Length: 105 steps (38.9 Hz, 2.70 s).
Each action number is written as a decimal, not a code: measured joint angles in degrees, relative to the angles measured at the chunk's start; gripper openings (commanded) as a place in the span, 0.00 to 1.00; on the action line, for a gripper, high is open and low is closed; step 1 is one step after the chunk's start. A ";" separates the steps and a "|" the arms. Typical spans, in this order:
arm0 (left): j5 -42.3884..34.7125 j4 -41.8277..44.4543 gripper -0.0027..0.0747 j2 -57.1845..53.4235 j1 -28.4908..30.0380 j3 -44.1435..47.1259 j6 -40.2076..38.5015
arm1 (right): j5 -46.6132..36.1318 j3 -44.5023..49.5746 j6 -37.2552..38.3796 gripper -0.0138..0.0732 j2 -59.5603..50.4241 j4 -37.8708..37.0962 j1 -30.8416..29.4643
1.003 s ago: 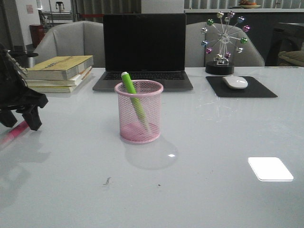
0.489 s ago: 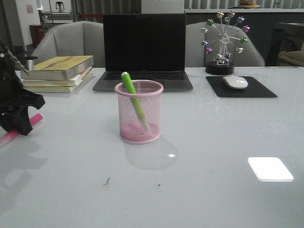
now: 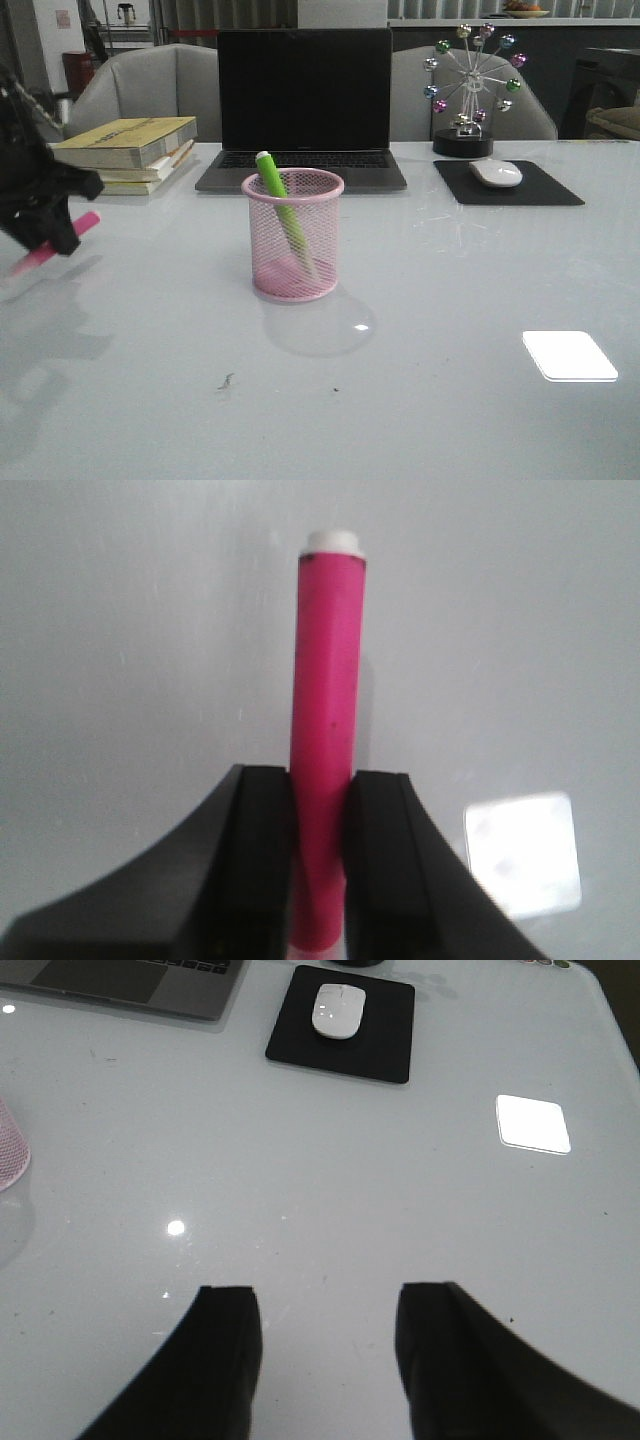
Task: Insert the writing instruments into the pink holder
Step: 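Carry the upright pink marker above the pink mesh holder, then lower the pink marker into the holder beside the green one, then open the left gripper and raise it away from the holder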
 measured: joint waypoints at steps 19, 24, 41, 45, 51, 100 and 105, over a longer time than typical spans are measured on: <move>-20.50 -2.88 0.16 -14.78 -14.29 -0.04 0.00 | 0.00 0.00 0.00 0.66 0.00 0.00 0.00; -27.20 -3.01 0.16 -14.93 -20.07 0.33 0.00 | 0.00 0.00 0.00 0.66 0.00 0.00 0.00; -56.22 -7.59 0.16 -15.95 -32.19 15.68 0.00 | 0.00 0.00 0.00 0.66 0.00 0.00 0.00; -62.51 -8.30 0.16 -15.95 -32.31 19.94 -2.21 | 0.00 0.00 0.00 0.66 0.00 0.00 0.00; -69.78 -8.52 0.16 -15.33 -32.31 24.02 -4.99 | 0.00 0.00 0.00 0.66 0.00 0.00 0.00; -72.13 -1.25 0.57 -4.93 -32.42 24.72 -23.20 | 0.02 0.00 0.00 0.66 0.00 0.00 0.00; -72.13 -1.21 0.57 -5.05 -32.42 24.72 -23.20 | 0.02 0.00 0.00 0.66 0.00 0.00 0.00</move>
